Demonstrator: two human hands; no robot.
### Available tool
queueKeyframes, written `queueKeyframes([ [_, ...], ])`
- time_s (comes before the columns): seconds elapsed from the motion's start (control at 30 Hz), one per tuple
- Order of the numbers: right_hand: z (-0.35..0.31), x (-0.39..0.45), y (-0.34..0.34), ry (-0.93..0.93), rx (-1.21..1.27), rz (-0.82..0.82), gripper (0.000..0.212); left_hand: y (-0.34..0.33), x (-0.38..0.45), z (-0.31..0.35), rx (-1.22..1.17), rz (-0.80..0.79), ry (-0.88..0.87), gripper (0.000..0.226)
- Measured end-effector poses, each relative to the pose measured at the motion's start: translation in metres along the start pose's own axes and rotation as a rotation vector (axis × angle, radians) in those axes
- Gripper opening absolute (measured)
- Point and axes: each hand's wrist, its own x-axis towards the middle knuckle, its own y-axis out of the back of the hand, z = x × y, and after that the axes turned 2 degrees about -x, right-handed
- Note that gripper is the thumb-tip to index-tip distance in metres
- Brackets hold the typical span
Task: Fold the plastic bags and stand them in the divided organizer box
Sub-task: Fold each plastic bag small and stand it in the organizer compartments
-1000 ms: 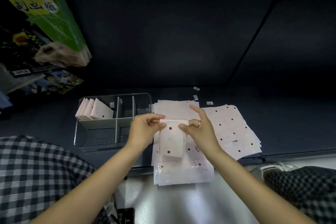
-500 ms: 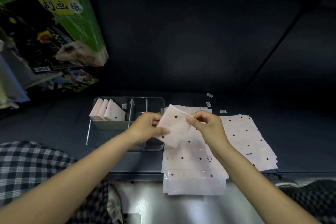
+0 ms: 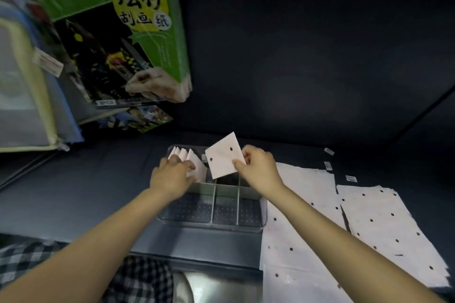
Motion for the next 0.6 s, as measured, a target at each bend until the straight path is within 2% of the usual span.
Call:
queueKeyframes([
  [0.17,-0.019,0.027,-0.044,0.040,-0.239,-0.049,0.005,-0.017,0.009,-0.014,0.034,0.005,-0.009,0.035],
  [0.27,-0.030,0.030,-0.064,0.033,-0.342,-0.075,0.031,-0.021,0.012,-0.015,0.002,0.036,-0.025,0.037],
  [0.33,-0.036,0.026,-0.072,0.040,-0.358,-0.074,0.038,-0.020,0.012,-0.018,-0.019,0.059,-0.019,0.037],
  [0.5,-0.028,0.008,-0.072,0.036,-0.411,-0.019,0.021,-0.018,0.012,-0.025,-0.071,0.058,0.004,0.039],
  [0.6,-0.024,0.007,-0.072,-0.007,-0.427,-0.025,0.019,-0.021,0.010,-0.024,-0.071,0.053,-0.020,0.040],
])
